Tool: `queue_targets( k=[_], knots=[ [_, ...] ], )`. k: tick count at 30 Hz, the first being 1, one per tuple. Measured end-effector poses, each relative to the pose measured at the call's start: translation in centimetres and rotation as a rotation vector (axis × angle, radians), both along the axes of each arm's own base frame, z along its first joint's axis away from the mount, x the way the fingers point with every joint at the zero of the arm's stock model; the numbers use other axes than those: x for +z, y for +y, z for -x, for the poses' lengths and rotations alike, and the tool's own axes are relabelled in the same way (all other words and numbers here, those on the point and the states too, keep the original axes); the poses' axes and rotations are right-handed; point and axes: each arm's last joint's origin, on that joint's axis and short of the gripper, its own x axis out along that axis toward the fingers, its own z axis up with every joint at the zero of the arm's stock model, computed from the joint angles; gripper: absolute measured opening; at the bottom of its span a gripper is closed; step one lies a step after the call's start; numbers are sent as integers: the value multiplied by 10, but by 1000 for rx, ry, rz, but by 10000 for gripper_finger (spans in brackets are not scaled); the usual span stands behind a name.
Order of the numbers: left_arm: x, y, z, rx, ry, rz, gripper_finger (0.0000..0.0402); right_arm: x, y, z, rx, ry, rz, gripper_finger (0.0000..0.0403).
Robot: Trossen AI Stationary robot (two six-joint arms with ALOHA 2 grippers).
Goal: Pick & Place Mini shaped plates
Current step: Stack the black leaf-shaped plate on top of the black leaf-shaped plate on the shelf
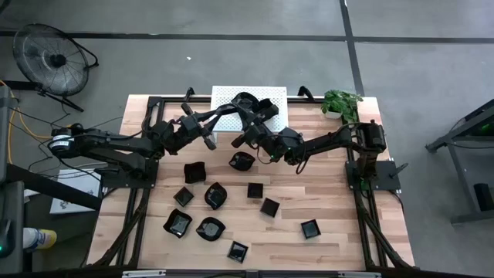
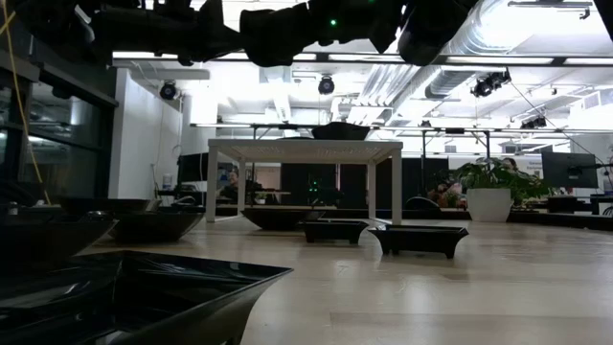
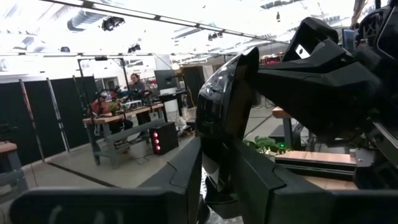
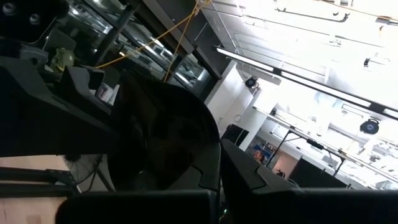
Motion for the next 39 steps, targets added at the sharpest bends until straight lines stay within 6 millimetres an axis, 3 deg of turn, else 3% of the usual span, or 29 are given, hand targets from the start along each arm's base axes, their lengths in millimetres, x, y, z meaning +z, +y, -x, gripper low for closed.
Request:
queue_targets(
  k=[5, 13, 24, 28, 33, 39],
  knots=[
    [0, 0, 0, 4, 0, 1, 67, 0, 0, 0, 6, 3, -1, 0],
    [0, 1, 0, 19, 2, 2, 6, 0, 0, 0, 0, 6, -1, 0],
    [0, 1, 1, 32, 10, -12, 1, -1, 3, -2, 46, 23, 26, 7],
    [0, 0, 0, 10, 14, -20, 1, -3, 7, -3, 73, 52, 47, 50],
    [0, 1, 0, 26, 16, -20, 1, -1, 10, 0, -2, 46, 9, 132],
    [10, 14, -3, 40, 49, -43, 0, 25, 23, 17, -199, 78, -46, 200]
  ],
)
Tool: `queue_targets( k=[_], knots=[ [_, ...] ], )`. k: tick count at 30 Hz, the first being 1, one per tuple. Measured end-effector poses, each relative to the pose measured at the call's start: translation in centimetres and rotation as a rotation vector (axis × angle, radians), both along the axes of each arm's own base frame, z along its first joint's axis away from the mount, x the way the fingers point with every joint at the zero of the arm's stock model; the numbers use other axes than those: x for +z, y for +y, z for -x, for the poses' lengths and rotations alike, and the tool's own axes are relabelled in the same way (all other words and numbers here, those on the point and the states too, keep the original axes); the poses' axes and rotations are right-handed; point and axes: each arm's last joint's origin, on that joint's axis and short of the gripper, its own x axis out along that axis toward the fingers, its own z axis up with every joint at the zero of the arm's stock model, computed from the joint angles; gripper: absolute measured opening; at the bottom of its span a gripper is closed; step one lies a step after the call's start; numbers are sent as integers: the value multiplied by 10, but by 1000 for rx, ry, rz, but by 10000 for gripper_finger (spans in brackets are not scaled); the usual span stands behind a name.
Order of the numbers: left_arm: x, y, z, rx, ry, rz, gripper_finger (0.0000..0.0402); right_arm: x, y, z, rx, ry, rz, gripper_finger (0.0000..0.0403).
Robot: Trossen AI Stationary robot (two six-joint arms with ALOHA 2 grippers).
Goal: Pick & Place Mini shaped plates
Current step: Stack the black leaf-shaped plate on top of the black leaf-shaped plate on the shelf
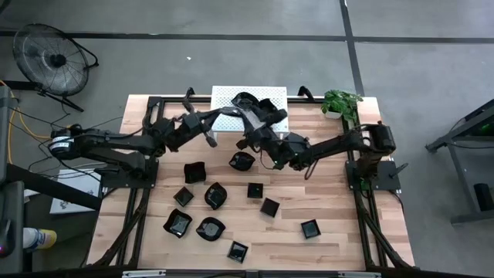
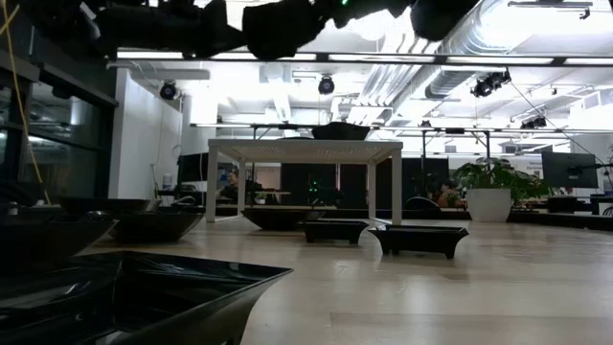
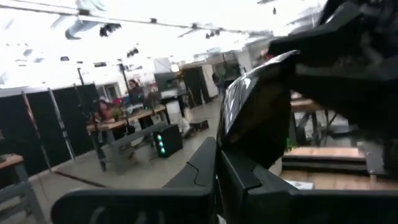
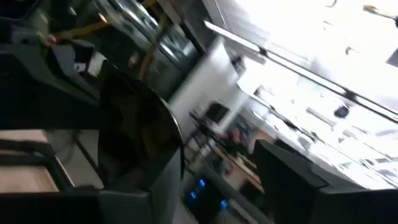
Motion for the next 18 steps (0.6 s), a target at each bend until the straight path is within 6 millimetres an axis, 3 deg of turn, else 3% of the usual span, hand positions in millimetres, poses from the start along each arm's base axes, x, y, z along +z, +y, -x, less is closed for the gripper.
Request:
queue_targets(
  k=[8, 13, 18],
  knots=[
    [46, 47, -8, 17, 358, 88, 0, 27, 10, 29, -295, 128, -157, 212],
    [72, 67, -4, -42, 463, 132, 0, 47, 12, 52, -440, 177, -219, 209],
    [81, 88, -1, -77, 592, 188, 0, 51, 21, 75, -478, 267, -213, 209]
  ],
)
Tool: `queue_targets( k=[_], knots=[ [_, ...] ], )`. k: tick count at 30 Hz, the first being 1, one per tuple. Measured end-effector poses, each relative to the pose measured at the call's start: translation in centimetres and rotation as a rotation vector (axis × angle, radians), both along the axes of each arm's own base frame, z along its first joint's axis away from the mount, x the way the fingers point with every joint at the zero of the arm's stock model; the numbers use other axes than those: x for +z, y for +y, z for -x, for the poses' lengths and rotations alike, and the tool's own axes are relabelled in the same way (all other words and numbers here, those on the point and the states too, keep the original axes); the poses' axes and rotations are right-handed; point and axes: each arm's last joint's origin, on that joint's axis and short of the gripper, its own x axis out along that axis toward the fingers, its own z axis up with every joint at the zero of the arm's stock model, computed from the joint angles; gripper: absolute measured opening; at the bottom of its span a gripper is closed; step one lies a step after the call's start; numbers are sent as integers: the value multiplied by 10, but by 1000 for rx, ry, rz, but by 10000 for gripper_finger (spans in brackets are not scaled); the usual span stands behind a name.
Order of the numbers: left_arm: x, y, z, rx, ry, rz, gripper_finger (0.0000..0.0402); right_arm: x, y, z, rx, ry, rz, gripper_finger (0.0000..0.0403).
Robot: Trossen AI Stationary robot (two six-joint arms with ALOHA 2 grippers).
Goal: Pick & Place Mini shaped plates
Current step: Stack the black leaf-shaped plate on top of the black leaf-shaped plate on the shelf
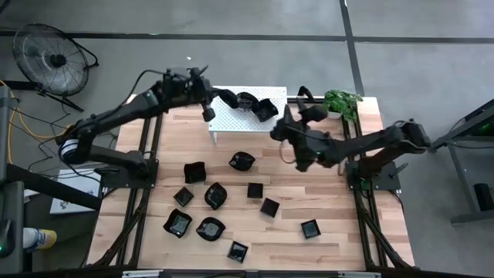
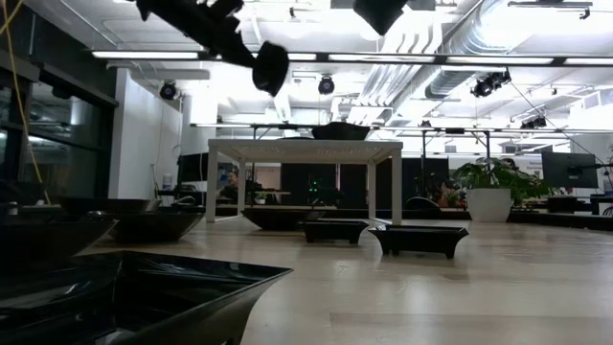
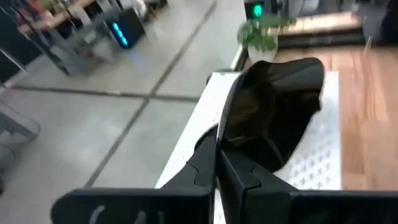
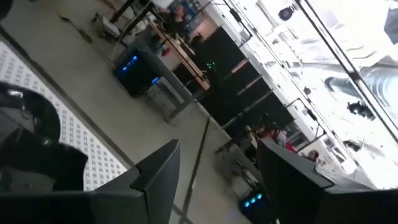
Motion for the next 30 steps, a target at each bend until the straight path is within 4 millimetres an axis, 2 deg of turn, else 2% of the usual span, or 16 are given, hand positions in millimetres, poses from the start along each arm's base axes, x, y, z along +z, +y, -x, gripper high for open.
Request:
queue_targets(
  k=[5, 11, 15, 23, 26, 30],
  knots=[
    [7, 25, -5, 10, -12, 30, 0, -4, 9, 27, 33, -72, -15, 209],
    [-10, 47, -21, 128, -111, 266, 0, -15, 14, 51, 72, -253, -51, 209],
    [-25, 51, -31, 208, -172, 476, 0, -30, 15, 55, 81, -255, -52, 209],
    [-28, 47, -37, 269, -226, 583, 0, -46, 19, 59, 96, -290, -62, 209],
    [-26, 52, -32, 264, -235, 585, 0, -50, 23, 61, 114, -300, -66, 209],
    [-18, 73, -14, 97, -164, 508, 0, -52, 30, 62, 143, -289, -68, 209]
  ],
)
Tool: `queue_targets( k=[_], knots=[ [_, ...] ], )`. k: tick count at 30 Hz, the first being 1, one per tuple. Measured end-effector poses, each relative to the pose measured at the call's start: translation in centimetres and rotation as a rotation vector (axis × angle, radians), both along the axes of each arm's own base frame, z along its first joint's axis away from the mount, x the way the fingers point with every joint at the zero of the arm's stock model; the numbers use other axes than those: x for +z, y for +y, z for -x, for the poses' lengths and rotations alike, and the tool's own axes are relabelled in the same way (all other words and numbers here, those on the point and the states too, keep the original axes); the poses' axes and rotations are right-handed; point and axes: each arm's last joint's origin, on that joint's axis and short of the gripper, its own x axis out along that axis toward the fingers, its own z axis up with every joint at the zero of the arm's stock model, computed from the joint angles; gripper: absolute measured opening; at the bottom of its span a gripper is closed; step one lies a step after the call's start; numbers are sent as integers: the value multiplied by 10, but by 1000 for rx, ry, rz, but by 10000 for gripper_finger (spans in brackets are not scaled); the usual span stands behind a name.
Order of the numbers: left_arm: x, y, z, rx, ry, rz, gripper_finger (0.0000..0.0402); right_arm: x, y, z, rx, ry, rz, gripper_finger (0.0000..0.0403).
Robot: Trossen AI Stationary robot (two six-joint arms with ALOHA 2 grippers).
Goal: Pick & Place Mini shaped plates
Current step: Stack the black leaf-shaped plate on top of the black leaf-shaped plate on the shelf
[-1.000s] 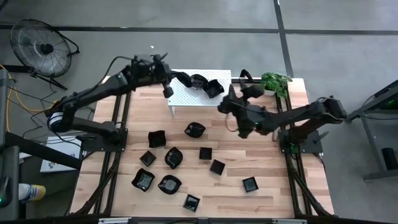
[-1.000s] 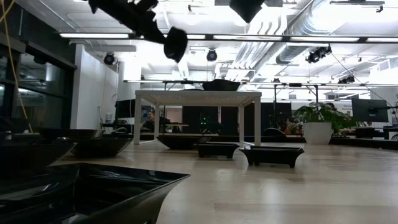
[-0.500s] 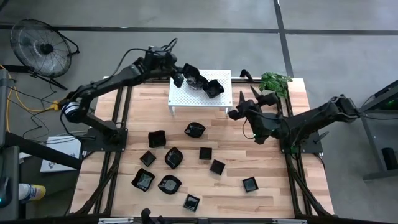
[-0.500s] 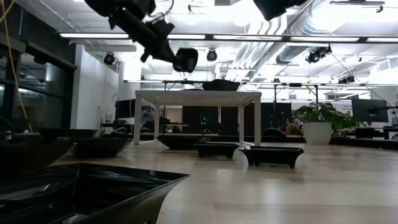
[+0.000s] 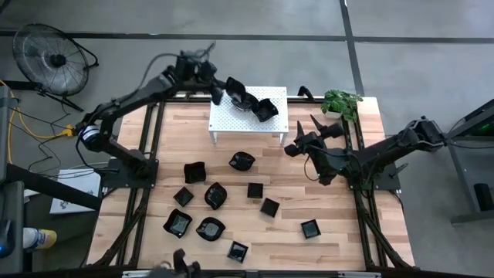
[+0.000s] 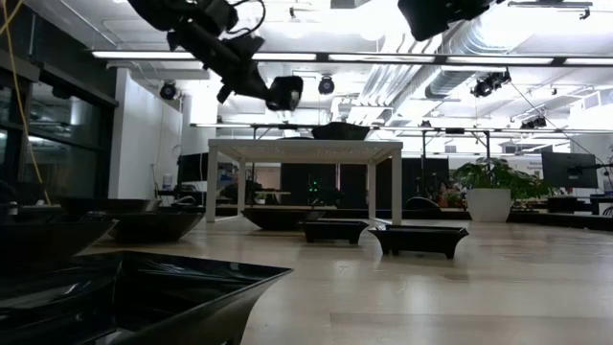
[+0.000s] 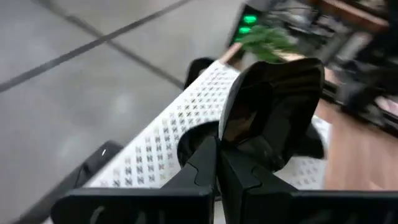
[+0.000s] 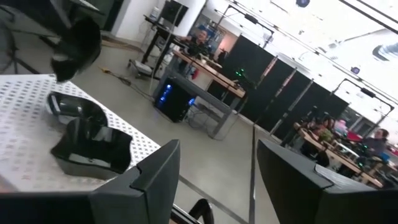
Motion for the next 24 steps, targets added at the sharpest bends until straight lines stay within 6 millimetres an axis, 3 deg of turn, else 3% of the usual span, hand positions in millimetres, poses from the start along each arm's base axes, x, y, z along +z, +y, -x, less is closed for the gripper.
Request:
queue_targets(
  k=[5, 9, 15, 24],
  knots=[
    [23, 31, 24, -82, 37, -36, 0, 0, 7, 1, 28, 10, 3, 209],
    [33, 48, 30, -109, 125, -24, 0, 0, 8, 2, 33, 22, 7, 209],
    [35, 67, 17, -256, 282, -35, 0, 0, 8, 2, 32, 23, 8, 209],
    [33, 79, -13, -438, 406, -220, 0, -1, 8, 1, 32, 34, 11, 209]
  ],
)
